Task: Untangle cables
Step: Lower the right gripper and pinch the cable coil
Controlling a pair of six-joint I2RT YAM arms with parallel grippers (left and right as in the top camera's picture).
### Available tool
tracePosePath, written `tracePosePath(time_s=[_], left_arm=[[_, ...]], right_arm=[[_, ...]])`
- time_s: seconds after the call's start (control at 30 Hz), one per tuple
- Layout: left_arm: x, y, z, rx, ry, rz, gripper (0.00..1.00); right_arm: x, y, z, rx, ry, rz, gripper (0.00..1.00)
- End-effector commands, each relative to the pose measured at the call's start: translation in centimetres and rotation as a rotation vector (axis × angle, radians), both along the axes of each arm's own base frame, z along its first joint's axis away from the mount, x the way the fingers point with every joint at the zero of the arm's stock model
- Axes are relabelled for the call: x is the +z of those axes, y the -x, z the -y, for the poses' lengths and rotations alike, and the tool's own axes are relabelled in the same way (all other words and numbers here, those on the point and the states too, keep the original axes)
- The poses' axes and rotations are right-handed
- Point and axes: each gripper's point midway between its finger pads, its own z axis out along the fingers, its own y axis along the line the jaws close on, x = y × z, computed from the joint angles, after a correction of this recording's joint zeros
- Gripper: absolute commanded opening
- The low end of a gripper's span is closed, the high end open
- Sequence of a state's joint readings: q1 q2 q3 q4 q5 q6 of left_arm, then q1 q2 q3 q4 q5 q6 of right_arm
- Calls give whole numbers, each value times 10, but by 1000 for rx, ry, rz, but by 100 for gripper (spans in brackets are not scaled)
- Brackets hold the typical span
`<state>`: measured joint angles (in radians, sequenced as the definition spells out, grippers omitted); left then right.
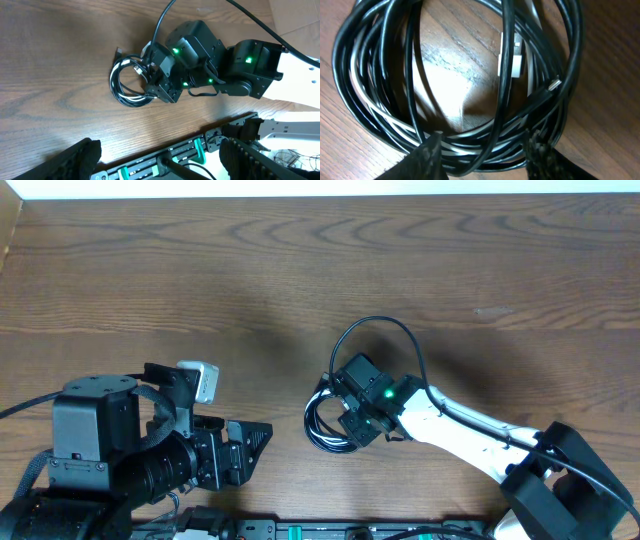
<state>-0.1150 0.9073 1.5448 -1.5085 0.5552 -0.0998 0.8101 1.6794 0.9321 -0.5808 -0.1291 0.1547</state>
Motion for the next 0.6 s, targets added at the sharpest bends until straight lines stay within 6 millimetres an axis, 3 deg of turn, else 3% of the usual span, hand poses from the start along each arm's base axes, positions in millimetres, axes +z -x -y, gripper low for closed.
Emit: tracePosePath(time_s=[0.0, 0.17, 0.57], left_arm=[[3, 1, 2, -22, 1, 15, 82], [3, 1, 2, -22, 1, 15, 82], [2, 2, 2, -22, 0, 10, 82]], right_arm=[[-3, -1, 0, -25, 2, -1, 44], [-2, -3, -3, -57, -11, 0, 31], [-2, -14, -1, -95, 1, 47, 29]])
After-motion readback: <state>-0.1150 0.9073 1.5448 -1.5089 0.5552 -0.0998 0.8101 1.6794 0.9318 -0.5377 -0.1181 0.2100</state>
